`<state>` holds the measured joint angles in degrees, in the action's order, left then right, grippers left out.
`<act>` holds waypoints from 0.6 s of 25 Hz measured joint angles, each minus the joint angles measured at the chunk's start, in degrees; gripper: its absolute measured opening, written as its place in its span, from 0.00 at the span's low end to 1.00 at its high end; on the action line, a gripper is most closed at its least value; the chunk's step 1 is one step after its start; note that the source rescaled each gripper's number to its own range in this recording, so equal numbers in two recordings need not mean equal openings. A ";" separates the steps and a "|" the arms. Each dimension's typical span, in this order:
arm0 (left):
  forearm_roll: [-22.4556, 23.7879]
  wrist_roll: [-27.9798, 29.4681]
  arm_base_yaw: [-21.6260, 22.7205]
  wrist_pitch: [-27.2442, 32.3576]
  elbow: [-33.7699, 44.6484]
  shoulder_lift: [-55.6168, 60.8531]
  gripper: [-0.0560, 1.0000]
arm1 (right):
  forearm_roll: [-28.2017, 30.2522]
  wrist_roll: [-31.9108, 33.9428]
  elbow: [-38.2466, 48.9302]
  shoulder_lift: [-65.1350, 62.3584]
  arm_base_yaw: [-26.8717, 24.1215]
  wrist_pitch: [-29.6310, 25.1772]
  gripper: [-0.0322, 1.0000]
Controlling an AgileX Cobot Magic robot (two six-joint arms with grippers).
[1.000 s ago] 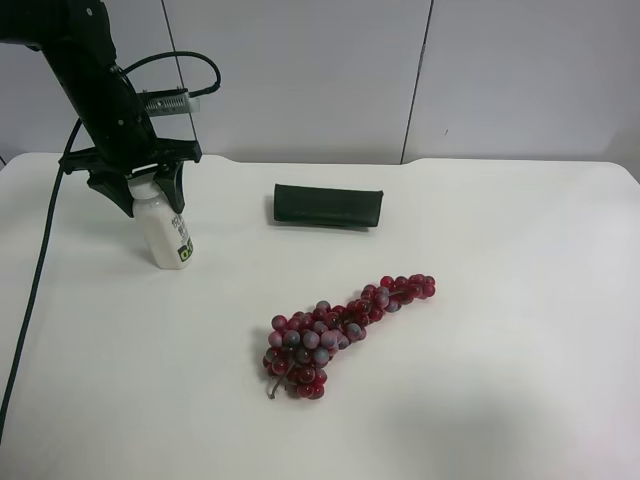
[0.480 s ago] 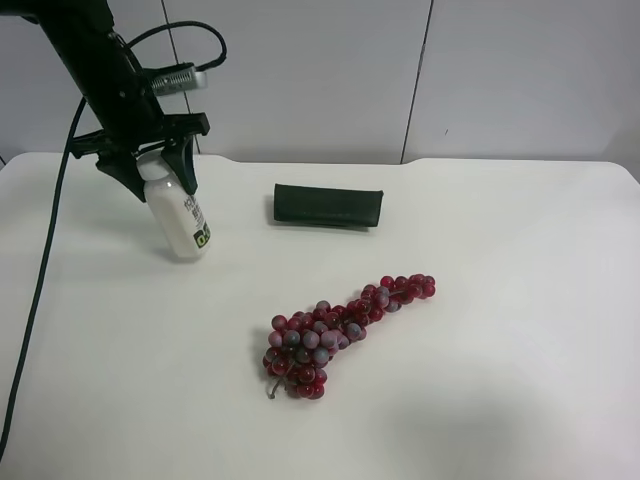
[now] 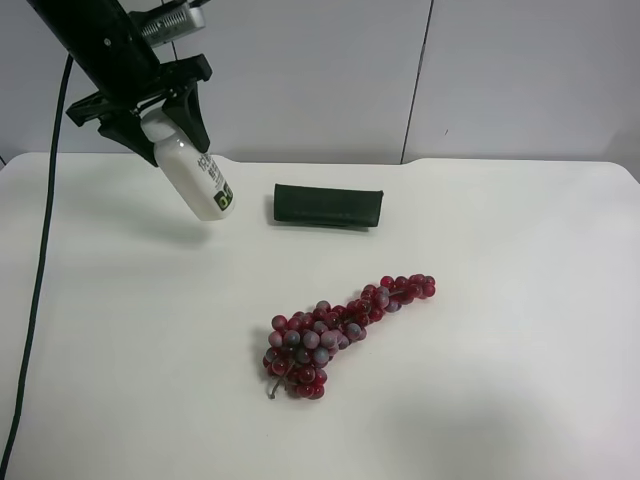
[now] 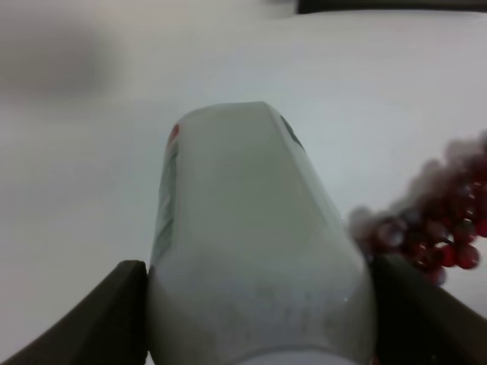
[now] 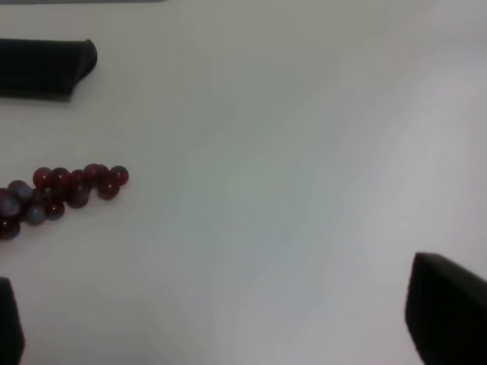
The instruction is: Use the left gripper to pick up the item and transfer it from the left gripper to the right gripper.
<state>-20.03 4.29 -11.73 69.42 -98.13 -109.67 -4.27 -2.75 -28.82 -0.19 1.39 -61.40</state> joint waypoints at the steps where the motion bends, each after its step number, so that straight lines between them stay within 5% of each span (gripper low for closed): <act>1: 0.00 0.00 -0.68 0.03 0.00 0.56 0.08 | 0.00 0.00 0.00 0.00 0.00 0.00 0.98; 15: -5.90 -1.76 -9.90 0.24 0.21 6.00 0.08 | 0.00 0.00 0.00 0.00 0.00 0.00 0.98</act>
<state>-25.93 2.53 -21.62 69.67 -97.92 -103.67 -4.27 -2.75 -28.82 -0.19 1.39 -61.40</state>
